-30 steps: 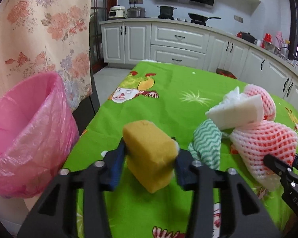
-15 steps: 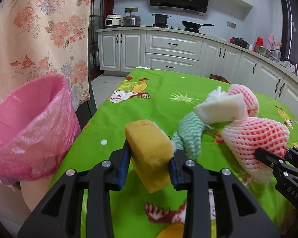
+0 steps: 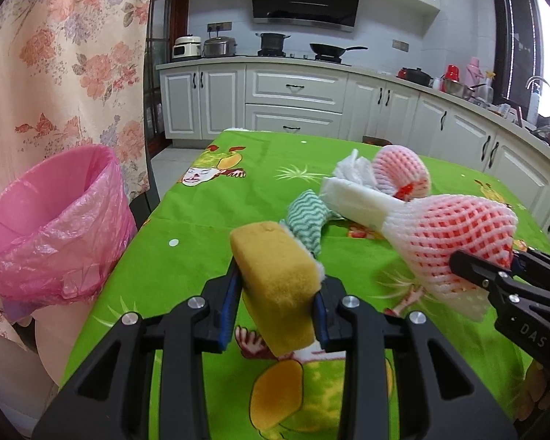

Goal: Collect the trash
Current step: 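Lift the sponge and foam net and carry them to the pink bin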

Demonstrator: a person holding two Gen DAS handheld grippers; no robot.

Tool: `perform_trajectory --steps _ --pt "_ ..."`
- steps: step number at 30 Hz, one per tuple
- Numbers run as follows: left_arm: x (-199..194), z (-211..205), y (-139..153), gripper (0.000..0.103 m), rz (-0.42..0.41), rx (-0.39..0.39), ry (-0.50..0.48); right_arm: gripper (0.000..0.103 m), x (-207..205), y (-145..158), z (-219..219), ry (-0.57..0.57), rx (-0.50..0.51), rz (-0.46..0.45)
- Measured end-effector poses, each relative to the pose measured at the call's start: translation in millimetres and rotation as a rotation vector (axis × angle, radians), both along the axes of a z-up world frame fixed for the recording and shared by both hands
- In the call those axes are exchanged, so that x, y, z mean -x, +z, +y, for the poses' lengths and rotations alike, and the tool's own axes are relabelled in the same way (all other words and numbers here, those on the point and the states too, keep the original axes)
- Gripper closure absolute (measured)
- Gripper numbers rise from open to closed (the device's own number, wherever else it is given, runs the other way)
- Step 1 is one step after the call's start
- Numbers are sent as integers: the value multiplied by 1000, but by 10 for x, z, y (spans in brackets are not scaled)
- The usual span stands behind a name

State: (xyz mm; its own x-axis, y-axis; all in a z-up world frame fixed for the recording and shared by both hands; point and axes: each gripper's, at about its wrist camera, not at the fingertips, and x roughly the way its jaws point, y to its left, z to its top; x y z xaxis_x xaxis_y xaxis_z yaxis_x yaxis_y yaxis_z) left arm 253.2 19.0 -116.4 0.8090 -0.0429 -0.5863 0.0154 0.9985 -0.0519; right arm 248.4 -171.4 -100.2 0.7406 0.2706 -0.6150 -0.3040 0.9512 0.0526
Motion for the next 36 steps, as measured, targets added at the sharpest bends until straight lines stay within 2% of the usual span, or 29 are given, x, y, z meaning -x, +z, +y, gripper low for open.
perform_trajectory --steps 20,36 --pt "450 -38 397 70 -77 -34 4 72 447 393 43 29 -34 -115" --pt "680 430 600 70 -133 -43 103 71 480 542 436 127 -20 -141"
